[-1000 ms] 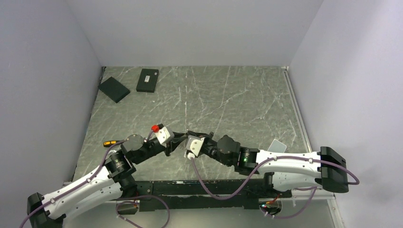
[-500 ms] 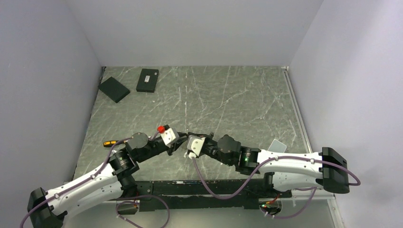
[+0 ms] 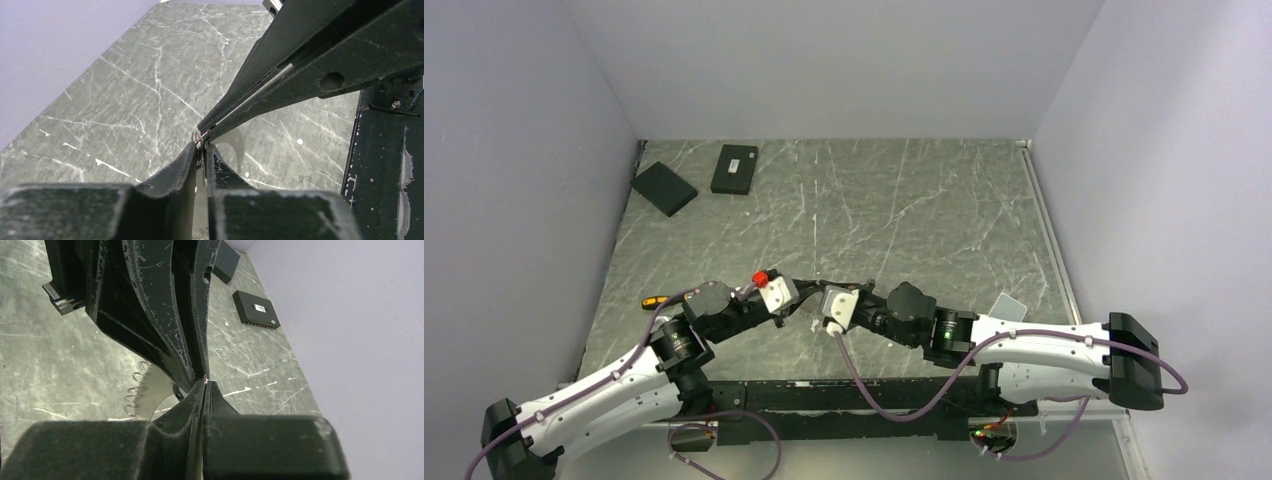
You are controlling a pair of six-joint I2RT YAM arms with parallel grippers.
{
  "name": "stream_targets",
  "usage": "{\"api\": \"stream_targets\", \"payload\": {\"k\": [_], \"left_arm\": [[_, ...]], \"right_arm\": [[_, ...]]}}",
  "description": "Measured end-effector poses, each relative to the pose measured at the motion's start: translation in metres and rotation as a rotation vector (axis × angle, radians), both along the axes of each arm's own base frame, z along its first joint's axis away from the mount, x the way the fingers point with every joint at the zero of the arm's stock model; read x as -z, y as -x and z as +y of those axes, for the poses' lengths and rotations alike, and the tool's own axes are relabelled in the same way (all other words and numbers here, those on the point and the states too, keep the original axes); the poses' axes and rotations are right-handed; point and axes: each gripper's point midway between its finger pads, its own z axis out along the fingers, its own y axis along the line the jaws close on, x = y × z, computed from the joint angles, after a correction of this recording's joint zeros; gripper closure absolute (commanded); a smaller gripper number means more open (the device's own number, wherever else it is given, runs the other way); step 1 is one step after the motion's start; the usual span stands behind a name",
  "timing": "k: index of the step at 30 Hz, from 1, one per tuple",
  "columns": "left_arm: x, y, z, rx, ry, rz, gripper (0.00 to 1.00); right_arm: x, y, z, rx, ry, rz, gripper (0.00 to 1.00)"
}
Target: Put the keys on the keyring
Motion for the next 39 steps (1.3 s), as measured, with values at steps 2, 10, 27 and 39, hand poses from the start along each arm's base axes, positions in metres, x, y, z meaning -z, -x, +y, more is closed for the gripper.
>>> {"api": "stream_targets", "payload": {"k": [2, 10, 27, 39], "left_arm": [[0.0, 0.001, 0.0, 0.005, -0.003, -0.004, 0.97], [-0.004, 0.002, -0.001, 0.016, 0.001, -0.011, 1.0], [-0.013, 0.017, 0.003, 0.073, -0.019, 0.021, 1.0], [-0.007, 0.025, 0.002, 0.099, -0.035, 0.078, 0.73]], "right_arm": [[-0.001, 0.001, 0.0, -0.003, -0.001, 0.0, 1.0], [-0.006, 0.001, -0.002, -0.01, -0.014, -0.003, 1.0], [-0.013, 0.007, -0.001, -0.068, -0.034, -0.008, 1.0], [0.0, 0.006, -0.004, -0.075, 0.017, 0.005, 1.0]]}}
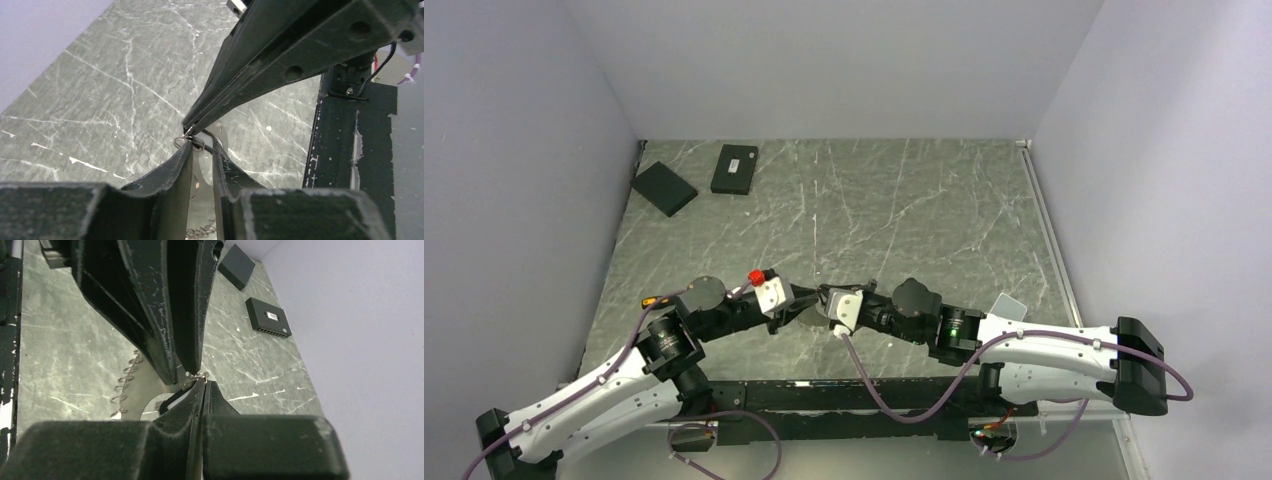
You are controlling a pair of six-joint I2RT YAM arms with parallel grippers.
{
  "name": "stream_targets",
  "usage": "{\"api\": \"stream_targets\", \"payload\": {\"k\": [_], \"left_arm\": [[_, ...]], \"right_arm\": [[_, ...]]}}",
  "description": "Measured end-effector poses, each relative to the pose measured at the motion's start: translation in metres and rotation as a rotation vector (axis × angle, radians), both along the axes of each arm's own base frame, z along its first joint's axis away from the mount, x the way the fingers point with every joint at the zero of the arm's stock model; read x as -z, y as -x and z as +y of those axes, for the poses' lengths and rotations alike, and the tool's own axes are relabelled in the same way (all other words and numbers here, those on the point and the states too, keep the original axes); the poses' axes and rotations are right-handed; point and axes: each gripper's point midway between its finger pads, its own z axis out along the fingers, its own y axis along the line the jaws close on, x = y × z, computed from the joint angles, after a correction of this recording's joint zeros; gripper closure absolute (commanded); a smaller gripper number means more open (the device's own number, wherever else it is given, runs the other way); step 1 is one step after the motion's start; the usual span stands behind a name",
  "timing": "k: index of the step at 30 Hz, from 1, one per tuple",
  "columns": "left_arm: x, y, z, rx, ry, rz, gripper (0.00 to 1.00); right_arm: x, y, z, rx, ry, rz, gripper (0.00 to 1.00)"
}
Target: Put the keys on the keyring
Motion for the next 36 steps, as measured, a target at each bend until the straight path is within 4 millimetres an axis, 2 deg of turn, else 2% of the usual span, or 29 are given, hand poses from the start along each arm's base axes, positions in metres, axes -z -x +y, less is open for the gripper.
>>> {"api": "stream_targets", "payload": {"k": [4, 7, 10, 15, 17, 20, 27, 36], "left_arm": [[0.0, 0.004, -0.002, 0.021, 0.004, 0.006, 0.79], [-0.002, 0.004, -0.003, 0.024, 0.012, 0.008, 0.79], [-0.004, 0.002, -0.006, 0.023, 0.024, 0.005, 0.73], [-0.001, -0.002, -0.008, 0.011, 0.016, 0.015, 0.72], [0.001, -0.003, -0.008, 0.005, 0.009, 0.02, 0.66], [0.002, -0.005, -0.008, -0.007, 0.009, 0.028, 0.64], [-0.002, -0.01, -0.003, -0.052, 0.026, 0.025, 0.68], [0.007, -0.017, -0.011, -0.055, 0.009, 0.041, 0.69]], "right_arm": [[0.003, -0.001, -0.001, 0.005, 0.012, 0.004, 1.0], [0.005, -0.001, -0.002, 0.005, 0.019, 0.007, 1.0], [0.007, -0.001, -0.002, 0.005, 0.025, 0.011, 1.0], [0.008, -0.001, -0.003, 0.008, 0.029, 0.018, 1.0], [0.009, -0.002, -0.004, 0.011, 0.031, 0.021, 1.0], [0.009, -0.004, -0.005, 0.026, 0.032, 0.021, 1.0], [0.01, -0.006, -0.007, 0.049, 0.027, 0.034, 1.0], [0.005, -0.006, -0.006, 0.05, 0.014, 0.046, 1.0]]}}
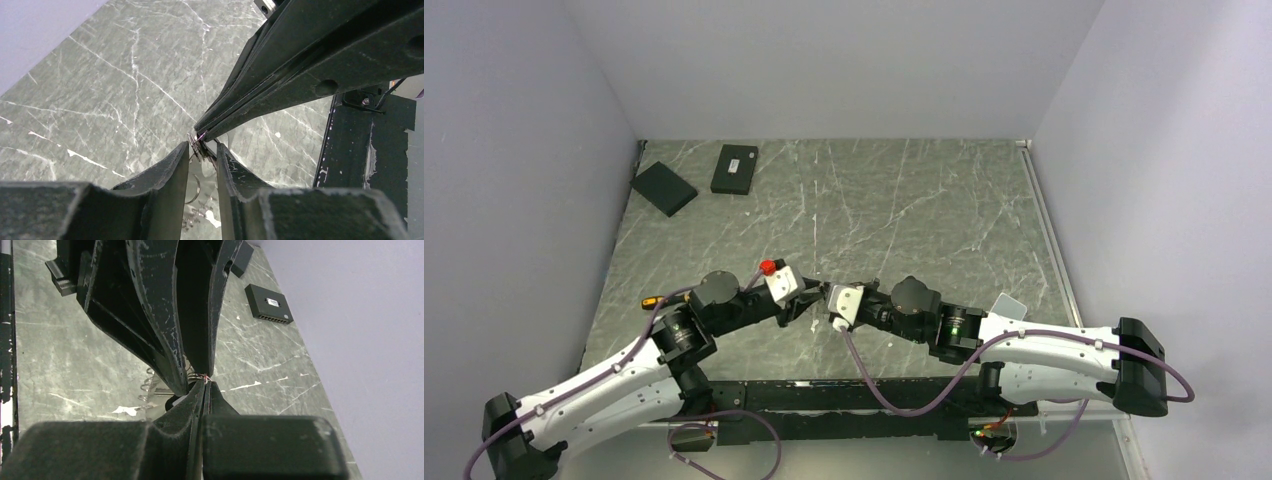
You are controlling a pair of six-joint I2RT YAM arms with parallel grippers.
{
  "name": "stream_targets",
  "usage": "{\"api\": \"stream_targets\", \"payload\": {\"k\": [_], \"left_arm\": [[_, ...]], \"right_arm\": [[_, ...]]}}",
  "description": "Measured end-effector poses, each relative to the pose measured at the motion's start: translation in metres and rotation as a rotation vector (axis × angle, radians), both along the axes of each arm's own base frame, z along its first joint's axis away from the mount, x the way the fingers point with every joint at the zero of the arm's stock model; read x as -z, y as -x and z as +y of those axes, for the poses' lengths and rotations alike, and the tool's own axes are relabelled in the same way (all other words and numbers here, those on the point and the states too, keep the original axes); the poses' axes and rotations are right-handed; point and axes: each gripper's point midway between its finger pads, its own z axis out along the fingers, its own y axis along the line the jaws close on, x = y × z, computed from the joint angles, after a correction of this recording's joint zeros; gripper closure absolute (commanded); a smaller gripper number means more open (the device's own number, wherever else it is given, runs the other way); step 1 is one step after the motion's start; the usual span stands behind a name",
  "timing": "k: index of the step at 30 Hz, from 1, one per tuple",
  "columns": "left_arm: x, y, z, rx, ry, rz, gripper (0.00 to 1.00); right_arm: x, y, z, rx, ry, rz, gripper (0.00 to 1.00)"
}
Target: Put the keys on the keyring
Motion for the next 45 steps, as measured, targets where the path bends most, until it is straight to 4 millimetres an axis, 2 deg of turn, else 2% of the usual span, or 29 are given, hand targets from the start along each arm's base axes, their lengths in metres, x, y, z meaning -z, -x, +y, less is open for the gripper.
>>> {"api": "stream_targets", "payload": {"k": [5, 10, 17, 19, 22, 24, 28, 40, 42, 45], "left_arm": [[0.003, -0.001, -0.001, 0.0, -0.008, 0.005, 0.77], [0.002, -0.001, 0.001, -0.005, -0.007, -0.001, 0.79], [-0.005, 0.001, 0.008, -0.021, 0.006, -0.02, 0.88], [-0.004, 0.001, 0.008, -0.021, 0.002, -0.02, 0.87], [0.0, 0.001, 0.008, -0.02, -0.016, -0.014, 0.78], [0.005, 0.0, 0.007, -0.018, -0.03, -0.005, 0.76], [0.011, -0.001, 0.004, -0.014, -0.044, 0.013, 0.76], [0.011, -0.002, 0.001, -0.013, -0.036, 0.021, 0.71], [0.01, -0.003, 0.002, -0.017, -0.035, 0.018, 0.75], [0.009, -0.003, 0.003, -0.021, -0.032, 0.014, 0.9]], "right_arm": [[0.001, 0.0, 0.0, 0.0, 0.003, 0.002, 1.0], [0.001, 0.0, 0.0, 0.0, 0.003, 0.002, 1.0], [0.001, 0.0, 0.0, 0.001, 0.004, 0.001, 1.0], [0.001, 0.0, 0.0, 0.002, 0.004, 0.001, 1.0], [0.001, 0.0, 0.0, 0.001, 0.004, 0.001, 1.0], [0.001, 0.0, 0.0, 0.001, 0.004, 0.001, 1.0], [0.001, 0.0, 0.0, 0.001, 0.004, 0.001, 1.0], [0.001, 0.0, 0.0, 0.002, 0.004, 0.002, 1.0], [0.001, 0.0, 0.0, 0.0, 0.004, 0.002, 1.0], [0.001, 0.0, 0.0, -0.003, 0.004, 0.002, 1.0]]}}
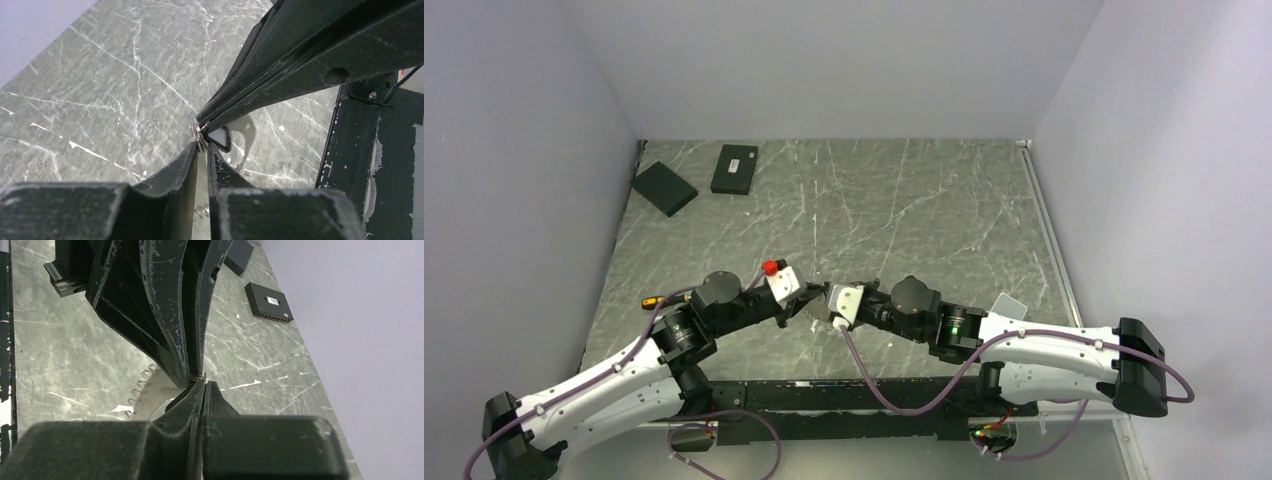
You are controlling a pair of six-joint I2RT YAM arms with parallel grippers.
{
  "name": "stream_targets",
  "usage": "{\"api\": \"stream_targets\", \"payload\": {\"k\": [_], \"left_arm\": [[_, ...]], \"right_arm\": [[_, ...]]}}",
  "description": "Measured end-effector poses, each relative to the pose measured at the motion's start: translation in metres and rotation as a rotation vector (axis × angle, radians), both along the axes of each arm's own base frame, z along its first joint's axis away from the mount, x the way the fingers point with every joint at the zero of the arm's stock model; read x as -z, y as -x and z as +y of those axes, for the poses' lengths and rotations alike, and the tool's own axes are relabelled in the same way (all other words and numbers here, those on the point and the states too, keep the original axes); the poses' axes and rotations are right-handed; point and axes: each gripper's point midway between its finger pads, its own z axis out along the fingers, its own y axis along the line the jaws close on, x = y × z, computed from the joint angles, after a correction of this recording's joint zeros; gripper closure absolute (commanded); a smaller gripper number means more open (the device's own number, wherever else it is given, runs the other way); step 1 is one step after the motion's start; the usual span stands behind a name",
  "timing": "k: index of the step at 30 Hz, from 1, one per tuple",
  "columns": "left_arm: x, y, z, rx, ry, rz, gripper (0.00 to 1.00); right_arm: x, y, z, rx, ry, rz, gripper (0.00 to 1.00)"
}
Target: Put the keys on the keyring
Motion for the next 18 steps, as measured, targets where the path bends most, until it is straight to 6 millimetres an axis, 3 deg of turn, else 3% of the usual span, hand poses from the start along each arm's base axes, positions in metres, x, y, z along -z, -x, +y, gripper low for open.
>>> {"api": "stream_targets", "payload": {"k": [2, 18], "left_arm": [[0.0, -0.0004, 0.0005, -0.002, -0.002, -0.004, 1.0], [-0.0051, 0.0061, 0.0089, 0.001, -0.002, -0.026, 1.0]], "right_arm": [[-0.0004, 0.0, -0.0002, -0.001, -0.001, 0.0, 1.0], [-0.0035, 0.0035, 0.0021, -0.026, -0.013, -0.001, 1.0]]}}
